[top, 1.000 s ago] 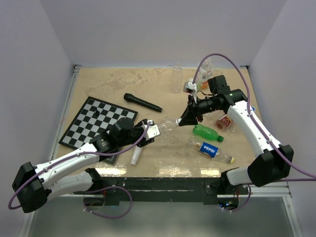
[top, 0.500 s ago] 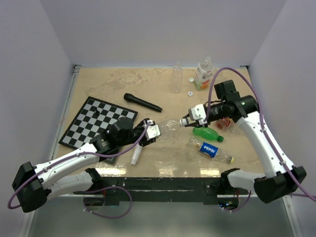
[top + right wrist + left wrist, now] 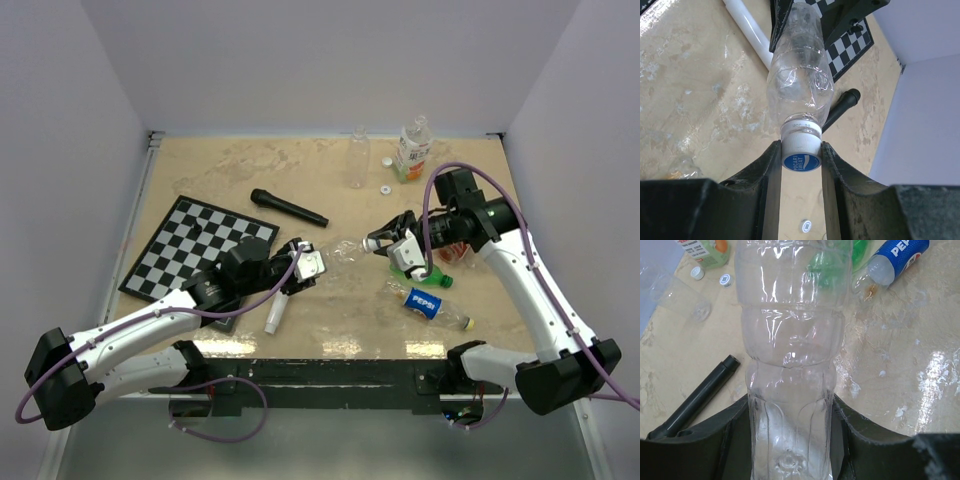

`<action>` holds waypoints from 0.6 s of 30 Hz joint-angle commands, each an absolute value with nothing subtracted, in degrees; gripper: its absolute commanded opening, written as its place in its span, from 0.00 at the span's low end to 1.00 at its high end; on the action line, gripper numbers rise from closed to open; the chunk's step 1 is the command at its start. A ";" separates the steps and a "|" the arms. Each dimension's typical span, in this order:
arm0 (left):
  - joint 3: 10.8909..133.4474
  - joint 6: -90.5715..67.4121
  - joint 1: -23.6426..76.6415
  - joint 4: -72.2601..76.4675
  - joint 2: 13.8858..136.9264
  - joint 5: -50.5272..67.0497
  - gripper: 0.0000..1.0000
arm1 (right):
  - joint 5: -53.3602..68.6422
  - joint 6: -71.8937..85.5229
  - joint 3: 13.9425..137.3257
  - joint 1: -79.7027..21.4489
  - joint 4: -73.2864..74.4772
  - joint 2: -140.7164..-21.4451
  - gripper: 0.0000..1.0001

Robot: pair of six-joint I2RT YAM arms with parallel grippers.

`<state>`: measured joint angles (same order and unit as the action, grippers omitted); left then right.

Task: Unscrew the bottle caps
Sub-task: Unscrew the bottle cap from the plastic bottle.

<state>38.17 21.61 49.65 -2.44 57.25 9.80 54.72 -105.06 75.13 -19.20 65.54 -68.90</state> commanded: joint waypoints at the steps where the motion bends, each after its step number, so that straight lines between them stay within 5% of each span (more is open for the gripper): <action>1: 38.58 20.57 48.87 -5.27 56.25 8.61 0.03 | 51.50 -105.48 74.53 -17.05 64.69 -66.80 0.00; 18: 38.50 20.65 48.95 -5.19 56.34 8.53 0.03 | 53.70 -102.04 72.25 -16.61 63.11 -66.01 0.08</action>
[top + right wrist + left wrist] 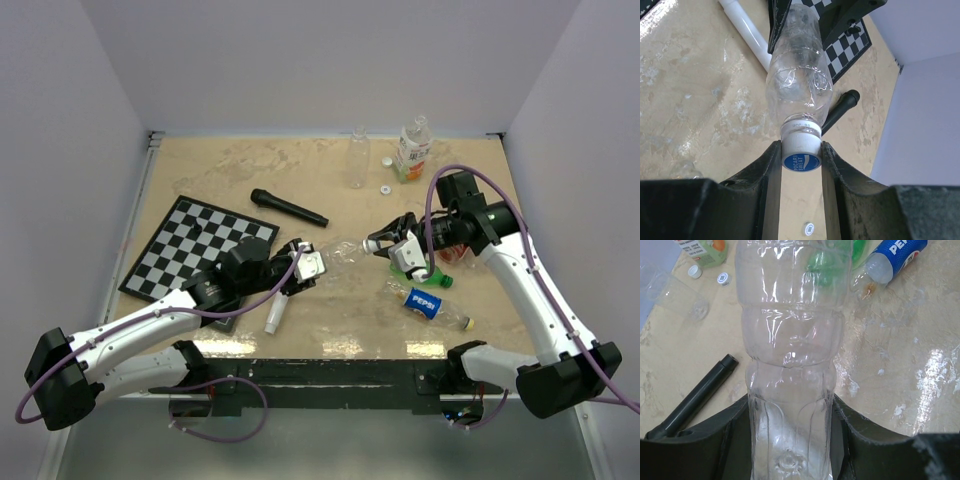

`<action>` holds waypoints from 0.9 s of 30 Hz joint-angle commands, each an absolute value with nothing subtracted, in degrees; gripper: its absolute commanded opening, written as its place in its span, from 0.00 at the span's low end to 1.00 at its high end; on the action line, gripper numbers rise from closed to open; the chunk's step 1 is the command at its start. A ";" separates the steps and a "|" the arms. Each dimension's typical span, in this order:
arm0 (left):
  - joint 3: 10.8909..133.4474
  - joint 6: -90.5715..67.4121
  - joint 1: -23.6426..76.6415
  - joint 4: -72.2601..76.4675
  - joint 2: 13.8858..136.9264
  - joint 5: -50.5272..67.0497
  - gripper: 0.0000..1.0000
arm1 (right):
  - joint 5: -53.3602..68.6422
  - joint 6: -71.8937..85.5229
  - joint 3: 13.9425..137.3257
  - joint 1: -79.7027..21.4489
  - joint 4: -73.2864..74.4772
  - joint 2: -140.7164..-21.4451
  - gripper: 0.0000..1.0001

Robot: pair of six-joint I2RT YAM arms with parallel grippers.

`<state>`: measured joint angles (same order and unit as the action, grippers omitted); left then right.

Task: Unscrew the bottle caps
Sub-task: Unscrew the bottle cap from the plastic bottle.

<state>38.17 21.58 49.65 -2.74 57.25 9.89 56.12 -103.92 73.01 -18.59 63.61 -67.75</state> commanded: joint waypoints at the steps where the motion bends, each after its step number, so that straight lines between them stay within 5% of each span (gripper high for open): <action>1: 38.50 20.65 48.87 -5.19 56.42 8.53 0.03 | 53.79 -101.87 72.25 -16.61 63.11 -66.01 0.08; 11: 38.41 20.57 48.87 -5.18 56.60 8.53 0.03 | 53.88 -98.18 72.86 -16.61 61.96 -65.92 0.20; 19: 38.32 20.57 48.87 -5.10 56.60 8.35 0.03 | 52.12 -88.96 75.06 -16.61 60.65 -65.04 0.59; 27: 38.32 20.65 48.95 -5.18 56.86 8.00 0.03 | 48.61 -78.50 74.62 -16.52 58.28 -64.07 0.73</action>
<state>38.11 21.56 49.08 -5.74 57.21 8.51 51.22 -86.39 73.06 -16.64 60.40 -65.39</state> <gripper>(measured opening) 0.545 0.708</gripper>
